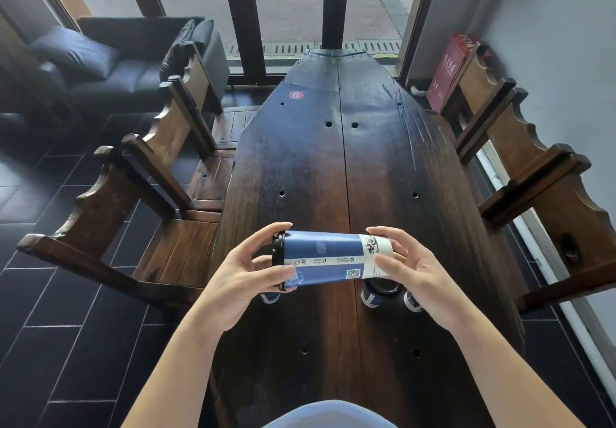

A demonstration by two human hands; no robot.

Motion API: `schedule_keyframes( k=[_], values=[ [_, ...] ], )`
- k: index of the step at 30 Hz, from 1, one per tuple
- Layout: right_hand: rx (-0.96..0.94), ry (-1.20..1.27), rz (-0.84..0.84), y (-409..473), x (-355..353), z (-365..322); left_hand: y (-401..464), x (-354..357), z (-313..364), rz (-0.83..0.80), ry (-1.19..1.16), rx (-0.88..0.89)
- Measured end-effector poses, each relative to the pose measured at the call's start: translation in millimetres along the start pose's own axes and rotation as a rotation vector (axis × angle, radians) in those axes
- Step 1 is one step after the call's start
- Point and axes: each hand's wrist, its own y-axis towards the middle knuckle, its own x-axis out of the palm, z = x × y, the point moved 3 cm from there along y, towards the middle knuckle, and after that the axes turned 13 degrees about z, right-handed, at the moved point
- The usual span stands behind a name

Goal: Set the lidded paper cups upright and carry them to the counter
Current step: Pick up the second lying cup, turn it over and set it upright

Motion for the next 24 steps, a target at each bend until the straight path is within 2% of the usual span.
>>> schedule_keyframes(
  k=[4, 11, 16, 24],
  values=[
    [0.090, -0.017, -0.024, 0, -4, 6, 4, 3, 4, 0.041, -0.051, -0.043],
    [0.214, -0.097, -0.229, -7, 23, 15, 22, 24, 10, 0.166, -0.180, -0.034],
    [0.232, -0.176, -0.262, -9, 46, 21, 29, 51, -3, 0.186, -0.214, -0.090],
    [0.232, -0.293, -0.265, -8, 58, 24, 38, 58, -13, 0.176, -0.118, -0.123]
  ],
)
